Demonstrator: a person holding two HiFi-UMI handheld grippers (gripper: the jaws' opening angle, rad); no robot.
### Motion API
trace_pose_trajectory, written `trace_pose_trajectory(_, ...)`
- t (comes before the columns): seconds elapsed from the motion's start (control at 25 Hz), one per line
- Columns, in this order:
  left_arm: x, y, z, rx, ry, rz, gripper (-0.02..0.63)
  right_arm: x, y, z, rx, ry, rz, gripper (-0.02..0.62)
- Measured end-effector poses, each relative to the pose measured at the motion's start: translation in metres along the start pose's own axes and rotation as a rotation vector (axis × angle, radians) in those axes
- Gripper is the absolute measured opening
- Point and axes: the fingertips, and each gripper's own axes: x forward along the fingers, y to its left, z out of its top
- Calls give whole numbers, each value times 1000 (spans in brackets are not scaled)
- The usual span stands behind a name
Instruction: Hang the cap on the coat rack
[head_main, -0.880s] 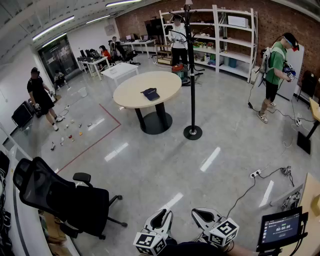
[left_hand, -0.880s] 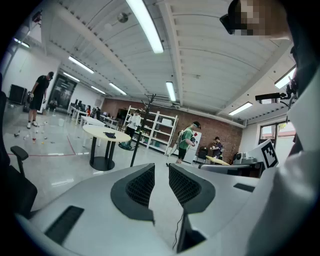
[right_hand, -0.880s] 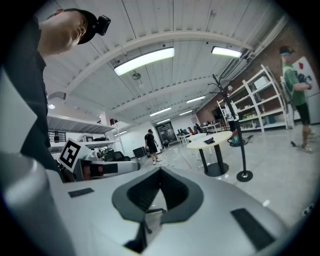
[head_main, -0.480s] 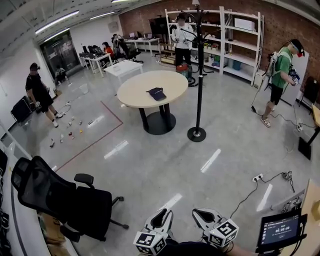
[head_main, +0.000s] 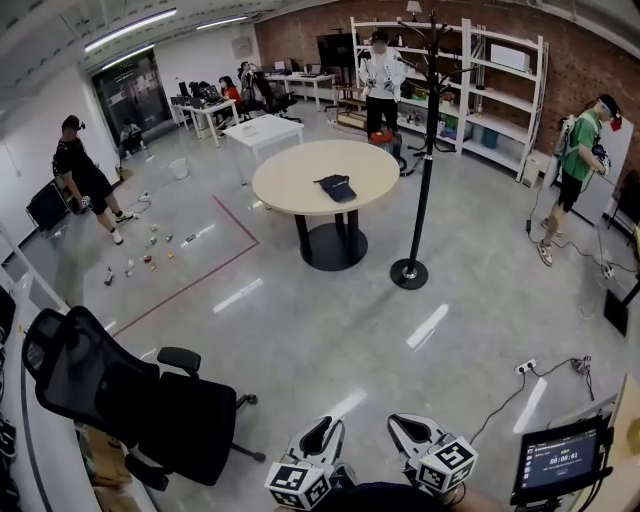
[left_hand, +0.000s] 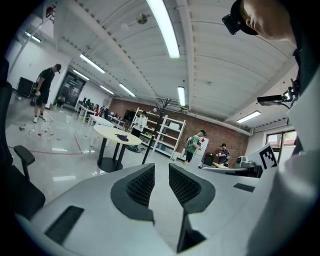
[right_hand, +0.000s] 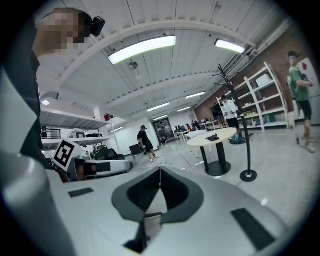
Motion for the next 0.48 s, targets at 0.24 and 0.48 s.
trace_pose_trajectory(0.24,1,37,3,-5,-7,-13,95,36,6,-5,-3,-12,-27,4)
trace_pose_trajectory(0.48,-1,53,1,-32,4,-27,95,49,9,-11,16,13,-50,3)
